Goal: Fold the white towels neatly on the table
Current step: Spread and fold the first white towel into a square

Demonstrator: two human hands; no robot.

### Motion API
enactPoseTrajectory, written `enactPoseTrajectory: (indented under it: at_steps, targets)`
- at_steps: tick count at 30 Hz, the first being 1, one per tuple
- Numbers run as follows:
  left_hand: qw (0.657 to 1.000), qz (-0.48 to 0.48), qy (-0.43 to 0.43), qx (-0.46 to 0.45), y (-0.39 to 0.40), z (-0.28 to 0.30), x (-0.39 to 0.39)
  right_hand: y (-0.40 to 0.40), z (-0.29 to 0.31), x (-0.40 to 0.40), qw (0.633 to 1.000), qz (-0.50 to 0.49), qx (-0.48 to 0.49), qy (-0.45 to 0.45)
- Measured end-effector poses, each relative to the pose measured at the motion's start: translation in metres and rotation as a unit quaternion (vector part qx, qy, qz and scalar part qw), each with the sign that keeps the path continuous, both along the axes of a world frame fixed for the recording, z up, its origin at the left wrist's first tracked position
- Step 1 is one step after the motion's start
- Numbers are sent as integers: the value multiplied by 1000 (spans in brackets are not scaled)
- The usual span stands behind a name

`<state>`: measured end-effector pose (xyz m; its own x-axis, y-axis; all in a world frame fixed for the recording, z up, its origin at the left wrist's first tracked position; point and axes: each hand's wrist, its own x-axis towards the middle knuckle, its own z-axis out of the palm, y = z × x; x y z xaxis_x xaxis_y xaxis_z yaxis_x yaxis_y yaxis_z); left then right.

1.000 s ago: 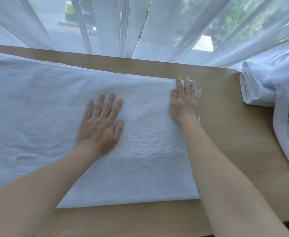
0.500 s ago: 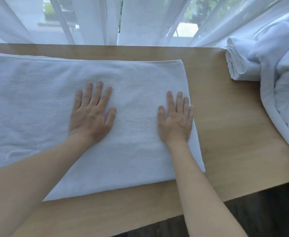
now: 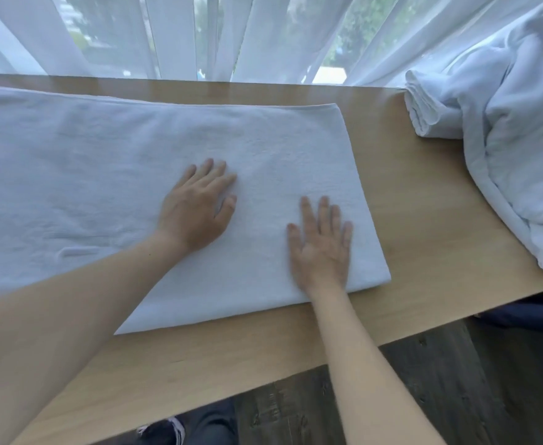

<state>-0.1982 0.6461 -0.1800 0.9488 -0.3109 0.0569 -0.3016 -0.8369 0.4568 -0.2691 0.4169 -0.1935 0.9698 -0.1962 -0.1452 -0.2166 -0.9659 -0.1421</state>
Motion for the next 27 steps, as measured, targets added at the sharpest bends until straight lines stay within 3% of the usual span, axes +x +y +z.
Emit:
enactPoseTrajectory:
  at_steps: [5, 9, 12, 15, 19, 27]
  targets:
    - [994, -34, 15, 105, 20, -12, -39, -49, 4, -17, 997, -73, -21, 11]
    - [993, -22, 19, 114, 23, -12, -71, -15, 15, -18, 993, -118, 12, -26]
    - [996, -23, 23, 88, 23, -11, -80, 57, 20, -17, 992, -28, 97, -73]
    - [996, 51, 41, 64, 43, -9, -74, 133, 21, -14, 981, 62, 156, -95]
    - [989, 82, 54, 107, 98, -7, -62, 211, 15, -4, 971, 105, 194, -89]
    - [976, 142, 65, 150, 179, -9, -9, 251, 4, -6, 986, 102, 98, -89]
